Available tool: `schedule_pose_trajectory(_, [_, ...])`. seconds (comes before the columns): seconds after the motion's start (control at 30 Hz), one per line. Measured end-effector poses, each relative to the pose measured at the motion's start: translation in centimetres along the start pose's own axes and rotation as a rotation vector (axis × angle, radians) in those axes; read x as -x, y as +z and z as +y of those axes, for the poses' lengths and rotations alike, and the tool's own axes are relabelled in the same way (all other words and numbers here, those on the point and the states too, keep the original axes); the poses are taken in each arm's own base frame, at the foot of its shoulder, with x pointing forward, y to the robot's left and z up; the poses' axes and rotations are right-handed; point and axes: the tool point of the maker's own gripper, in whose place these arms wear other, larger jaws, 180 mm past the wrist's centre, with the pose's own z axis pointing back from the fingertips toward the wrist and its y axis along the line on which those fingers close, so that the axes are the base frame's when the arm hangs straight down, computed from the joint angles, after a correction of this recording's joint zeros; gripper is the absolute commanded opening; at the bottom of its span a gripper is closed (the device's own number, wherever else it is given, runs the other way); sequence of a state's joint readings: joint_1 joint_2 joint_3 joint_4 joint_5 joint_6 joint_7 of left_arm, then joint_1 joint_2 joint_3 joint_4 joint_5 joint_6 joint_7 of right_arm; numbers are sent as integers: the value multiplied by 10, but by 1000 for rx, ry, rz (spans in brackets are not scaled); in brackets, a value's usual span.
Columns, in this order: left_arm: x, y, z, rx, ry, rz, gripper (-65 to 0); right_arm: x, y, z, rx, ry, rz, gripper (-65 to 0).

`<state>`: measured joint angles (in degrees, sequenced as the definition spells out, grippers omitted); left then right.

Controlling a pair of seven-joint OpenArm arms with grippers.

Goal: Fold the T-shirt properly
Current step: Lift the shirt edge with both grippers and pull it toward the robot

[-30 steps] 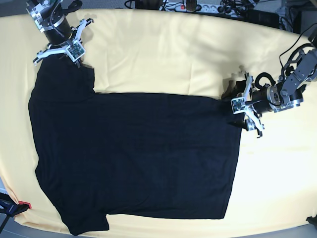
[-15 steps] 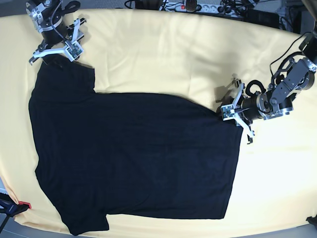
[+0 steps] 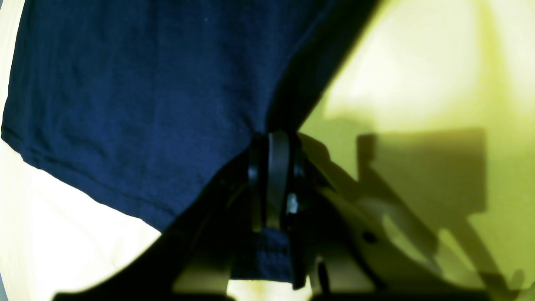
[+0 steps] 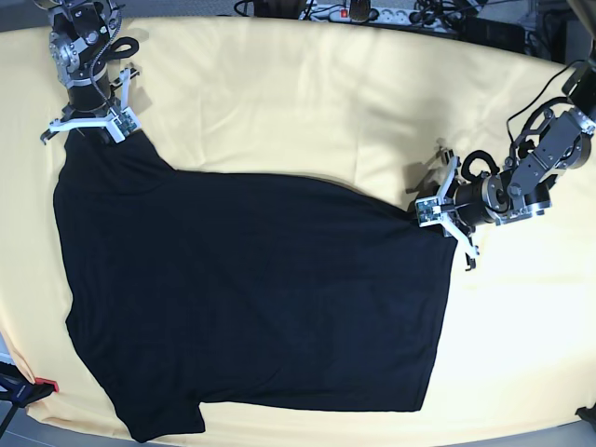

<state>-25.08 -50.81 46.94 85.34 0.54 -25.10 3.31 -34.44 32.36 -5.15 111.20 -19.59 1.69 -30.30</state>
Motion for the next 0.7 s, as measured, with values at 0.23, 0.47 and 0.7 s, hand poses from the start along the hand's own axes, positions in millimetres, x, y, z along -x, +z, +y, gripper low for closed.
schedule_pose_trajectory(0.23, [-12,28,-11,69,-65,-12,-650,3,26,-27,58,54,73,-650])
schedule_pose_trajectory(0.47, [-31,79,-52,287,-109,-51,-650,16,68,-9,-5,73,115,-650])
schedule_pose_trajectory(0.7, [-48,118,-104,423,-121,-75,-650,30,108,15,-114,97,185,-650])
